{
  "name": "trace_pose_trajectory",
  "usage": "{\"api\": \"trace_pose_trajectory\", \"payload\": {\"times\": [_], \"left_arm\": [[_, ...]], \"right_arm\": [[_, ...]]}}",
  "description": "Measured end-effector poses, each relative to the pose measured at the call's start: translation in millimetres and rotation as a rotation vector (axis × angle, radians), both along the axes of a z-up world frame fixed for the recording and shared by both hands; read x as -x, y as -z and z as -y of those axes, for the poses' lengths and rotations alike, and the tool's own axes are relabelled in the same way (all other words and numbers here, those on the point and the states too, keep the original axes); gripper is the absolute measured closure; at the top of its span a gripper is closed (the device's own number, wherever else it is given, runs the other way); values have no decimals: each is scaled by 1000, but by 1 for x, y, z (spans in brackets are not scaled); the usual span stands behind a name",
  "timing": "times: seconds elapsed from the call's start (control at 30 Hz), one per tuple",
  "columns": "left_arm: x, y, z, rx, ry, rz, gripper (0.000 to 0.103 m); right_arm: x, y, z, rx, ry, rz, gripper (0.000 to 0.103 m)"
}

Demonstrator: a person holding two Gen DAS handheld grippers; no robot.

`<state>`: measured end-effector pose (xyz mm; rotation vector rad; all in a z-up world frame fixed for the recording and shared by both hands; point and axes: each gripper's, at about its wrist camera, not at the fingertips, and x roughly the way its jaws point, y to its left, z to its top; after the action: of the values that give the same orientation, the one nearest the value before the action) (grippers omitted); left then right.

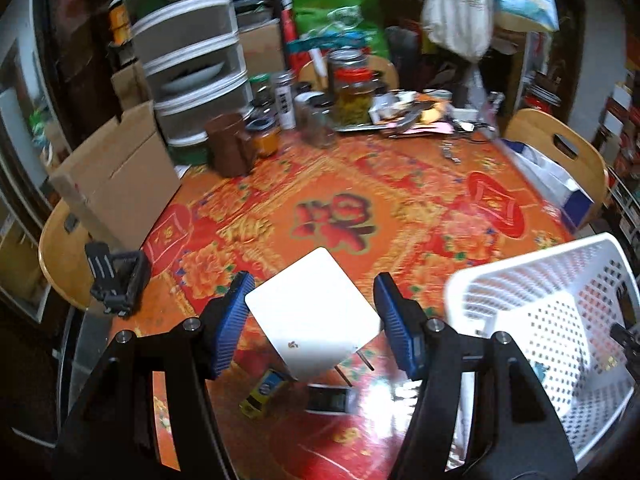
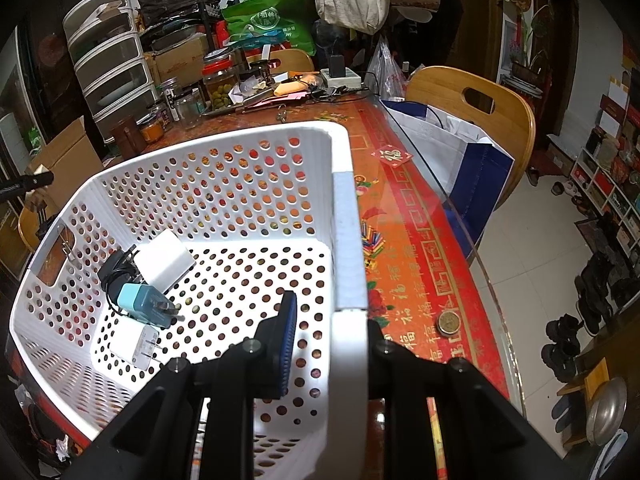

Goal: Organize rigid objects
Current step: 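Carry the white adapter into the basket and open the left tool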

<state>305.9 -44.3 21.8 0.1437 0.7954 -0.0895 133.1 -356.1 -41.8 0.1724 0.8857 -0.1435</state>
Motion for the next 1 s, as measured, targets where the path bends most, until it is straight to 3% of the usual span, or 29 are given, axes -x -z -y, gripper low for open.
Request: {"api": "trace_pose_trajectory", "payload": {"times": [0.27, 0.47, 0.77, 1.0], "left_arm": [[40, -33, 53, -41, 86, 71, 43], [67, -39, 100, -84, 181, 80, 43], [74, -3, 169, -173, 297, -52, 43], [75, 32, 203, -288, 341, -117, 43]], "right_arm": [[0, 0, 0, -1, -1, 1, 83], [0, 0, 0, -1, -1, 3, 83], [0, 0, 0, 0, -3, 4, 83], [0, 0, -1, 0, -3, 4, 83]]}}
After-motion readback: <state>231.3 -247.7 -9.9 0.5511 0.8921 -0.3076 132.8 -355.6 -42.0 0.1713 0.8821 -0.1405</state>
